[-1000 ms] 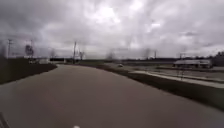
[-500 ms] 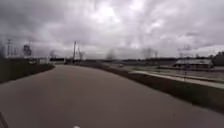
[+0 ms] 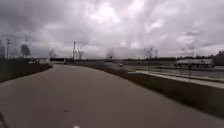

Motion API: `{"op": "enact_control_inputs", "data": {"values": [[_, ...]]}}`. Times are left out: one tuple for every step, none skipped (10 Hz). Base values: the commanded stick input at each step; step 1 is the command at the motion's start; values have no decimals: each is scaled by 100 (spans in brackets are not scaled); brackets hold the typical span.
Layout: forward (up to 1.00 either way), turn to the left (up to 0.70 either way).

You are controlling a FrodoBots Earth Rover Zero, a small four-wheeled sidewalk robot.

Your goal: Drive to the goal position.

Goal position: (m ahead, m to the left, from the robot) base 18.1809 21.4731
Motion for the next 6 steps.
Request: {"op": "enact_control_inputs", "data": {"values": [[100,0],[100,0],[79,0],[0,0],[0,0],[0,0]]}}
